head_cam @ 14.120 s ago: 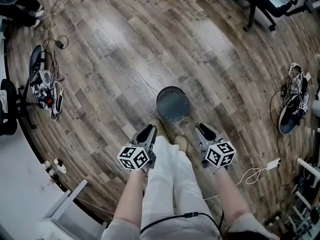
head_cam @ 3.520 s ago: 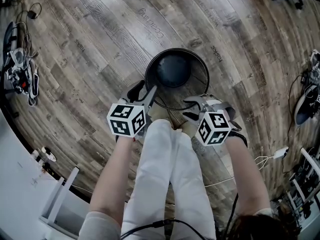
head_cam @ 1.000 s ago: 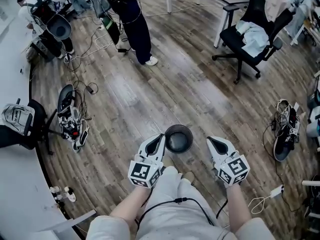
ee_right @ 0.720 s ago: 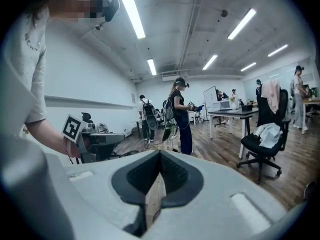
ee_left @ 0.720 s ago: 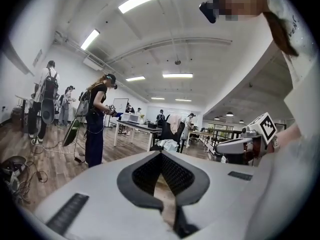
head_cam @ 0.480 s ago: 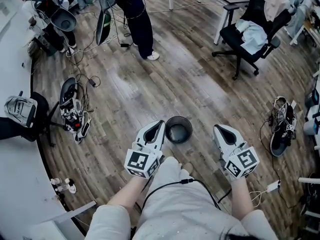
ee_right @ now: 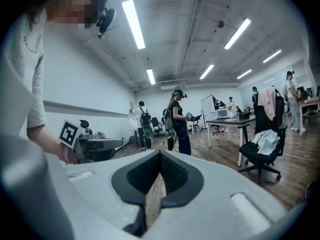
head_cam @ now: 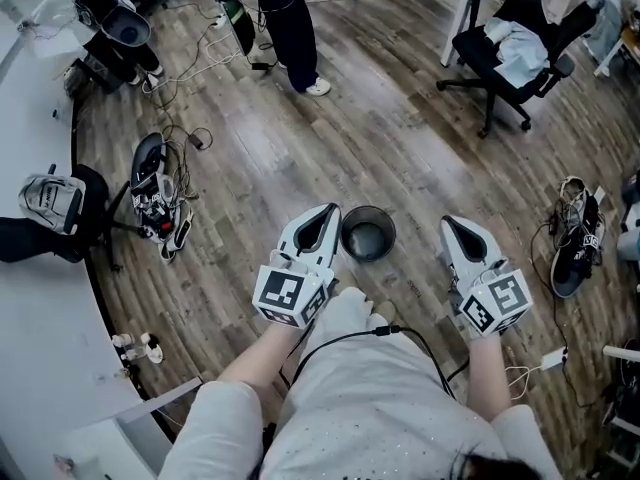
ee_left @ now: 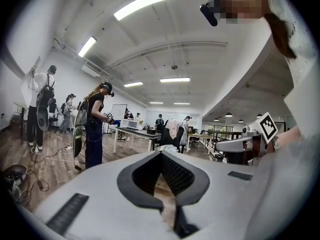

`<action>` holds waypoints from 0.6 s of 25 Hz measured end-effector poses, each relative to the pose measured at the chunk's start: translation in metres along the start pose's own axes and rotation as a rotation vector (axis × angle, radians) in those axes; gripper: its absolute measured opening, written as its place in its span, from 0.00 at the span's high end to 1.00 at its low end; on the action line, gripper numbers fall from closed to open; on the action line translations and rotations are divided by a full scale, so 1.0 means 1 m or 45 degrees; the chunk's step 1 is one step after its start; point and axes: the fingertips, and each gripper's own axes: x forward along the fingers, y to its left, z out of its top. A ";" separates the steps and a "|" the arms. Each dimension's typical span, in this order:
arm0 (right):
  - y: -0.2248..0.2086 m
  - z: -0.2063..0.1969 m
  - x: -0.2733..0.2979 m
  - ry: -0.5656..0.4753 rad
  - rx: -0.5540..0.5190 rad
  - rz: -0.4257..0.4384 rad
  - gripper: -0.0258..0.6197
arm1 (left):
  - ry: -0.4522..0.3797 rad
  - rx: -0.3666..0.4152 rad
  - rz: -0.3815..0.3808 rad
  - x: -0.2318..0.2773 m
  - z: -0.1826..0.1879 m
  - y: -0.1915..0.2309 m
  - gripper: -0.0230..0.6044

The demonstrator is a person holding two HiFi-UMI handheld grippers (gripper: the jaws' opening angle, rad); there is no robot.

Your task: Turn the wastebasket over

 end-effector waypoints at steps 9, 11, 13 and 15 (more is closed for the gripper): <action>-0.014 -0.001 -0.005 -0.006 0.016 -0.024 0.96 | 0.019 0.030 -0.003 0.007 0.000 -0.007 0.97; -0.013 0.000 -0.005 -0.004 0.011 -0.024 0.96 | 0.018 0.030 0.000 0.007 0.002 -0.005 0.97; -0.012 0.002 -0.006 -0.001 0.005 -0.028 0.96 | 0.011 0.029 0.003 0.007 0.005 -0.004 0.97; -0.010 0.002 -0.007 0.000 0.006 -0.031 0.96 | 0.002 0.028 0.008 0.005 0.007 -0.003 0.97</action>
